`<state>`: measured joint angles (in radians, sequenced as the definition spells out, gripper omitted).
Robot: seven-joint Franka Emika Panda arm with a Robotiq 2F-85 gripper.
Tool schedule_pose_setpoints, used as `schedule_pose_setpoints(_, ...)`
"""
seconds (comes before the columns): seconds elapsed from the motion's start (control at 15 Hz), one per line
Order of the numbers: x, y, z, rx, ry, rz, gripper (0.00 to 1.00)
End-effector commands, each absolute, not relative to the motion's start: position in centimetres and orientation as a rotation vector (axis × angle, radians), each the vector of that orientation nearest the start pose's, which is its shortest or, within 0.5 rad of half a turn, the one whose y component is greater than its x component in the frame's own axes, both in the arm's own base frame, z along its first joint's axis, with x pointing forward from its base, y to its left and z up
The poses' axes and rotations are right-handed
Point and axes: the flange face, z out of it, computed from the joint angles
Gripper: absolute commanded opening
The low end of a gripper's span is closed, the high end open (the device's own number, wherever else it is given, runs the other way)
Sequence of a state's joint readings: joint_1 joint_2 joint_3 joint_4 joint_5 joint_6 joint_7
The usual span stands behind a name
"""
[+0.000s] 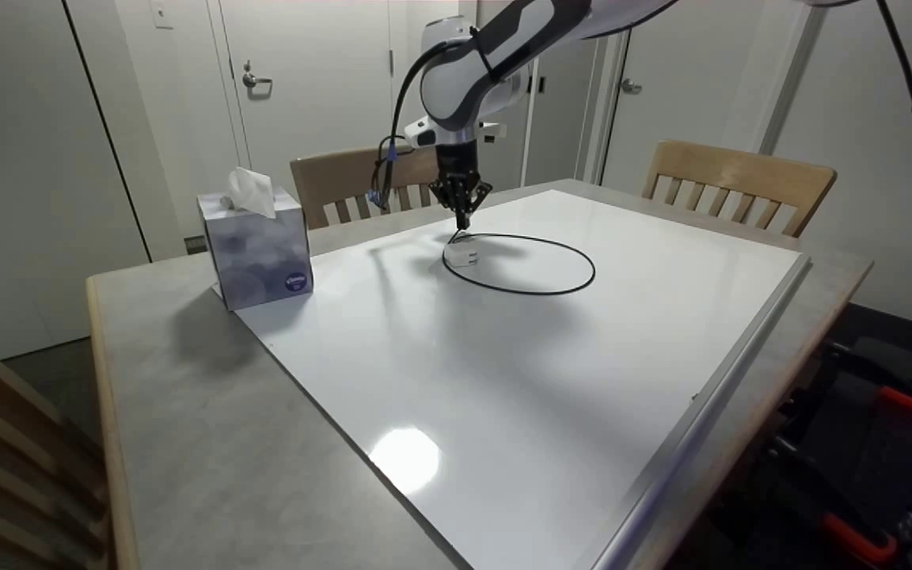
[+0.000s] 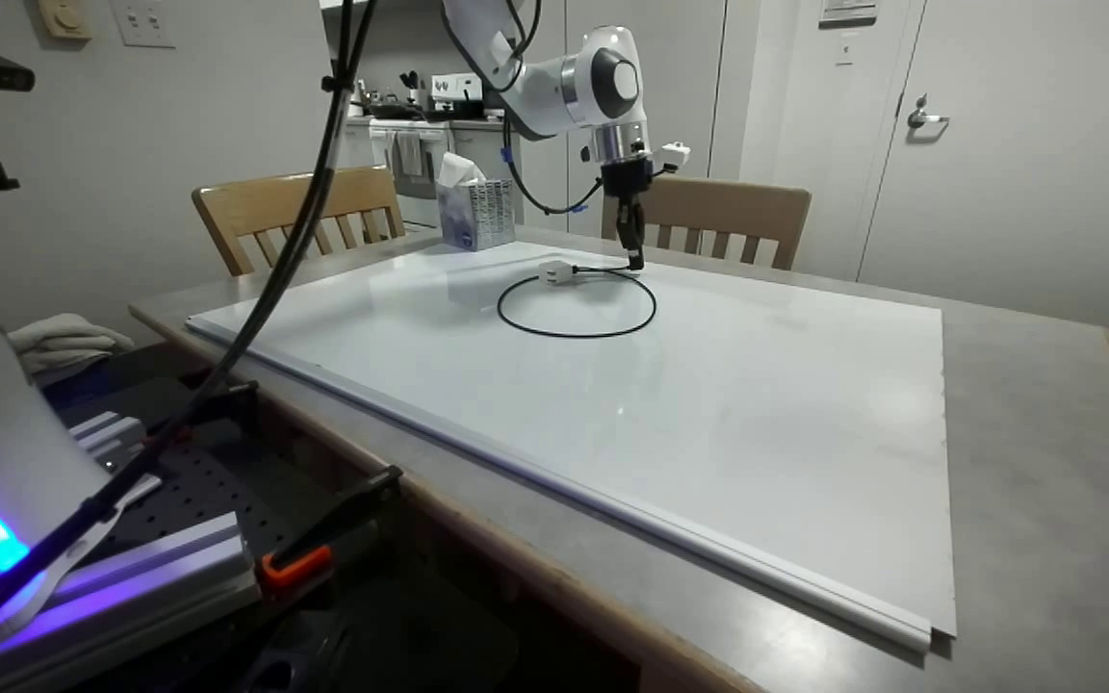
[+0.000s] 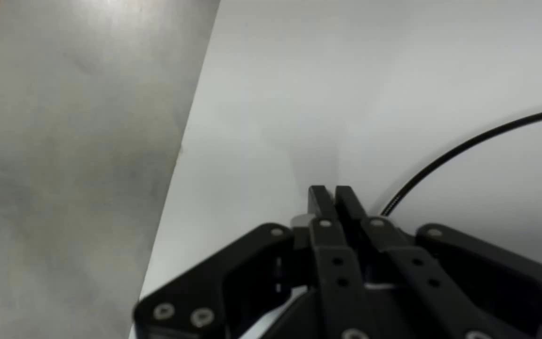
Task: Wrap up the charger neatly into a circle
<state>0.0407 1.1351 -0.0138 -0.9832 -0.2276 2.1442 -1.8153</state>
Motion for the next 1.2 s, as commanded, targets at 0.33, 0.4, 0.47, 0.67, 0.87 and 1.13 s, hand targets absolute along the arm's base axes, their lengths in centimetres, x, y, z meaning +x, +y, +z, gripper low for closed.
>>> schedule_pose_setpoints(0.33,76.5,-1.6,15.2,1.799,2.383,-0.394,0.02)
schedule_pose_setpoints(0.4,76.3,-2.0,15.0,1.819,2.369,-0.414,0.02)
schedule_pose_setpoints(0.47,76.0,-2.1,14.9,1.837,2.354,-0.429,0.02)
schedule_pose_setpoints(0.67,75.4,-2.3,14.9,1.887,2.313,-0.468,0.02)
schedule_pose_setpoints(0.87,74.3,-2.6,15.2,1.930,2.284,-0.534,0.02)
schedule_pose_setpoints(1.13,72.8,-3.1,15.9,1.969,2.257,-0.618,0.02)
